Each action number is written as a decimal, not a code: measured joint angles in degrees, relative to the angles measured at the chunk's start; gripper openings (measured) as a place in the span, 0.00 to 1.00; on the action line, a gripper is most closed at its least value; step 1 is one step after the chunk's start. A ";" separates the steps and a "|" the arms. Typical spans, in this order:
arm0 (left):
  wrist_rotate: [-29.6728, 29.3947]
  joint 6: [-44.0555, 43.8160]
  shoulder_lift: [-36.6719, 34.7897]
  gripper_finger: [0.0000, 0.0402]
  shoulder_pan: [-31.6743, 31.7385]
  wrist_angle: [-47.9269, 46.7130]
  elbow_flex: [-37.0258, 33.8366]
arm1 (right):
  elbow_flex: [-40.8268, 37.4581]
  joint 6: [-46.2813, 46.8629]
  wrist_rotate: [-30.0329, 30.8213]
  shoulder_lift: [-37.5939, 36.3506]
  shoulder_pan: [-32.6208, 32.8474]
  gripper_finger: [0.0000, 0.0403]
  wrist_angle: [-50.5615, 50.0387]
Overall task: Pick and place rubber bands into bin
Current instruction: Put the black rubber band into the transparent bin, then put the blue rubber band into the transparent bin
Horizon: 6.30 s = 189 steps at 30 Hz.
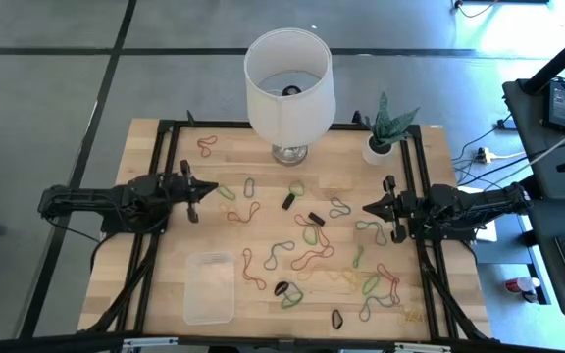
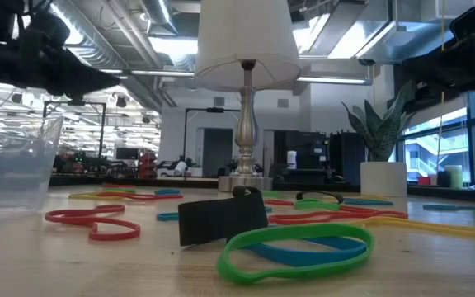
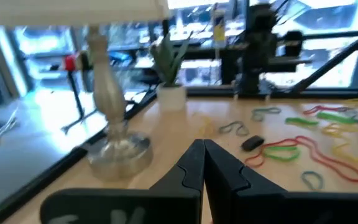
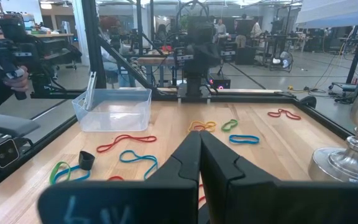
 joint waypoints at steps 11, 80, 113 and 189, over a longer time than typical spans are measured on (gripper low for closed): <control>-1.37 -4.05 22.46 0.00 -0.20 9.60 2.84 | 0.01 0.00 0.00 0.01 0.00 0.02 0.02; -4.21 -5.52 107.31 0.01 -3.49 -37.81 79.52 | 0.01 -0.01 0.00 -0.01 0.00 0.02 0.02; 1.94 -43.00 82.31 0.01 -35.94 -73.36 79.58 | 0.01 0.02 0.00 -0.01 0.00 0.02 0.04; 2.83 -14.42 67.31 0.00 -19.72 -68.23 63.13 | 0.01 3.02 6.99 4.77 0.00 0.01 1.49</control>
